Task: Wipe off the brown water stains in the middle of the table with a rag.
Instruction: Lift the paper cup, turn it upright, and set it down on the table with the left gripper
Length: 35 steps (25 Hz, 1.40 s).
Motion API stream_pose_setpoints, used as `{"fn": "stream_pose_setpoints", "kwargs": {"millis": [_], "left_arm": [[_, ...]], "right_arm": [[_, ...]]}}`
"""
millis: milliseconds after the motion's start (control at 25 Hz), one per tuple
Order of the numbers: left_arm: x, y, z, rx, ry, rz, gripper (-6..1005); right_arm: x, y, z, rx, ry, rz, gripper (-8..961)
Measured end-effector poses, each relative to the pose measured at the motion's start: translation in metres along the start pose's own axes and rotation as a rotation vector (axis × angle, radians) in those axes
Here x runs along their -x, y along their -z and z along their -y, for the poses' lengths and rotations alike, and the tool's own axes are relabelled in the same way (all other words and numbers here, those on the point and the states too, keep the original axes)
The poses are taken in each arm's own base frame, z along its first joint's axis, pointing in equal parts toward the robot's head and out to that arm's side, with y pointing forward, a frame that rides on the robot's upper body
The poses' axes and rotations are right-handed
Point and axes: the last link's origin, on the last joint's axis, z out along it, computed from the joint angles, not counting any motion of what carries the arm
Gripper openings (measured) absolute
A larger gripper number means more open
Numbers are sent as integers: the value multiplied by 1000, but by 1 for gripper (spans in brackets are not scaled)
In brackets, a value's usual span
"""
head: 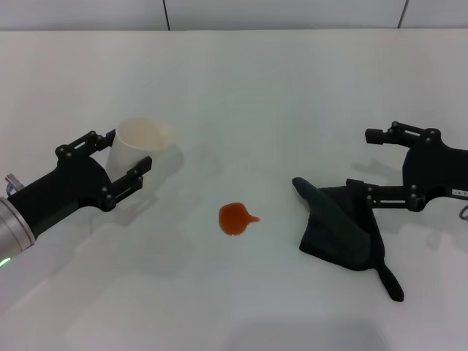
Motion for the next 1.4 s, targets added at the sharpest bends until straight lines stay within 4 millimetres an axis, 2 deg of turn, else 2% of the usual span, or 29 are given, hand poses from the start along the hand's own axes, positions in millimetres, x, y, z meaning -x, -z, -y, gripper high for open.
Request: {"fn": "stream_pose_setpoints", "kwargs": {"millis": [720,1400], "left_arm": [[10,8,-18,16,-22,-7,650],[16,14,-22,2,-55,9,649]], "right_arm": [[-2,-1,-2,3,5,-3,873],[1,-3,-1,8,17,0,872]]}}
